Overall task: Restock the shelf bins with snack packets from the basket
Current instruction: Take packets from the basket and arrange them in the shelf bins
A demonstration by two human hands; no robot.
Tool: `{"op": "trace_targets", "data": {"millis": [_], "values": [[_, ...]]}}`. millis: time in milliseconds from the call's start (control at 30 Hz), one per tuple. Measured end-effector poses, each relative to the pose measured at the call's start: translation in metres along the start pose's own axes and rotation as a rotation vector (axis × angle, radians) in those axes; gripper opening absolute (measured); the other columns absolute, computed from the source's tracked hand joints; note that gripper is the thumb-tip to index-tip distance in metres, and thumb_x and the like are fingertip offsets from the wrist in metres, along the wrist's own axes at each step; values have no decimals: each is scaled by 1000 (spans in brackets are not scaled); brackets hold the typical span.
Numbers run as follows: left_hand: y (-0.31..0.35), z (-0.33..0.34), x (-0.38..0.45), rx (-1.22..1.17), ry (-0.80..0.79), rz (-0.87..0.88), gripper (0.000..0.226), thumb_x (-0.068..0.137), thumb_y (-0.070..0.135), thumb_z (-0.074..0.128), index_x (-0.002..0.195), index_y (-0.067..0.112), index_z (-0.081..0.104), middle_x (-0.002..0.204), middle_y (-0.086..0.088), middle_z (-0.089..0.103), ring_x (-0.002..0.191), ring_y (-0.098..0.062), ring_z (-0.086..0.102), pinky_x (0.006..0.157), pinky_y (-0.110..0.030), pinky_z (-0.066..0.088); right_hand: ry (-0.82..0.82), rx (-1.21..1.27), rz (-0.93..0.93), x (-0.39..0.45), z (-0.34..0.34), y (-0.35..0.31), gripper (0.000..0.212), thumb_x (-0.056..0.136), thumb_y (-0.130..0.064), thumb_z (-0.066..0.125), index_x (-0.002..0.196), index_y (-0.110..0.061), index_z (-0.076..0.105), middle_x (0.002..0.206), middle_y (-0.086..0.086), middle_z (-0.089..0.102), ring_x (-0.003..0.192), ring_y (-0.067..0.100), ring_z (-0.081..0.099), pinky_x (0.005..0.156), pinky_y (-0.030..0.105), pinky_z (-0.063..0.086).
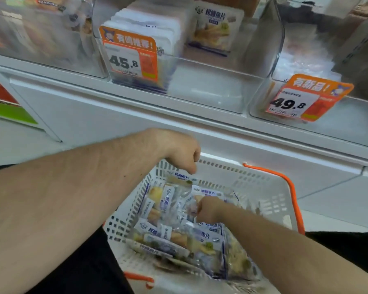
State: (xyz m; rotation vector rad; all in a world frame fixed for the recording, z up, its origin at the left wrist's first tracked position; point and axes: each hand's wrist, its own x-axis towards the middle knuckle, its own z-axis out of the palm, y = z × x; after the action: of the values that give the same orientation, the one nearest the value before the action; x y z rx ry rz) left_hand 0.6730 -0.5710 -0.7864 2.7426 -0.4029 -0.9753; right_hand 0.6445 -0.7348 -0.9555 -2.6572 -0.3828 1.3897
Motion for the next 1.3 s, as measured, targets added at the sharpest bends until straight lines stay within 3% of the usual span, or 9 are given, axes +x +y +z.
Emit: {"op": "trace_targets", "data": {"millis": [100,233,367,500,667,833,1000,1100,1300], "values": [[3,-2,2,22,-18,0,39,93,39,61,126,19,60,122,0,65,103,-18,64,88,-33,52,-70,-56,62,11,26,6,19,92,-16,60,92,3,57,69,5,46,63,20,50,51,26,39],[6,-6,0,-3,11,9,38,95,37,59,129,20,58,122,4,61,72,-3,56,61,-21,43,-86,-133,99,21,34,4,26,87,-12,66,67,-9,49,69,2,47,58,14,43,49,26,37],[4,-6,2,-1,-3,-1,36,94,37,60,125,18,61,123,1,63,76,-9,59,76,-27,51,-94,-207,73,19,35,1,26,96,-10,53,70,-7,49,70,4,44,58,15,40,50,26,35],[-2,-11,3,-18,8,-11,30,93,40,61,112,17,62,110,3,61,86,-16,57,88,-32,50,-51,-280,8,4,14,-7,17,94,0,44,95,-2,60,85,10,51,76,24,53,63,31,44],[-13,-18,0,-111,45,-32,48,89,40,68,130,19,56,120,6,60,99,-13,61,93,-34,53,173,-237,-71,-30,-61,-21,21,93,-6,49,111,-10,60,111,9,60,98,26,59,82,35,51],[-21,-23,0,-273,116,-47,63,80,43,78,134,26,52,125,4,59,106,-16,60,87,-30,49,378,-62,-155,-72,-129,-30,18,93,-10,50,83,-25,55,98,-1,60,84,21,56,73,33,50],[-21,-28,-4,-593,226,-1,20,82,18,79,97,16,67,83,-2,68,67,-13,60,62,-25,47,546,112,-243,-117,-163,-43,22,92,-8,51,76,-23,52,75,-7,54,71,14,50,58,22,39],[-23,-34,-8,-737,303,4,16,84,7,76,97,13,71,86,-3,72,68,-14,61,62,-27,48,617,218,-277,-130,-171,-47,22,92,-8,52,75,-21,57,73,-4,58,69,16,54,58,27,44],[-36,-54,-24,-961,517,32,20,87,4,71,101,17,72,94,-5,76,82,-17,69,65,-27,51,1212,540,-274,-145,-178,-44,4,87,-15,64,86,-19,66,78,-12,63,76,8,60,74,26,48]]}}
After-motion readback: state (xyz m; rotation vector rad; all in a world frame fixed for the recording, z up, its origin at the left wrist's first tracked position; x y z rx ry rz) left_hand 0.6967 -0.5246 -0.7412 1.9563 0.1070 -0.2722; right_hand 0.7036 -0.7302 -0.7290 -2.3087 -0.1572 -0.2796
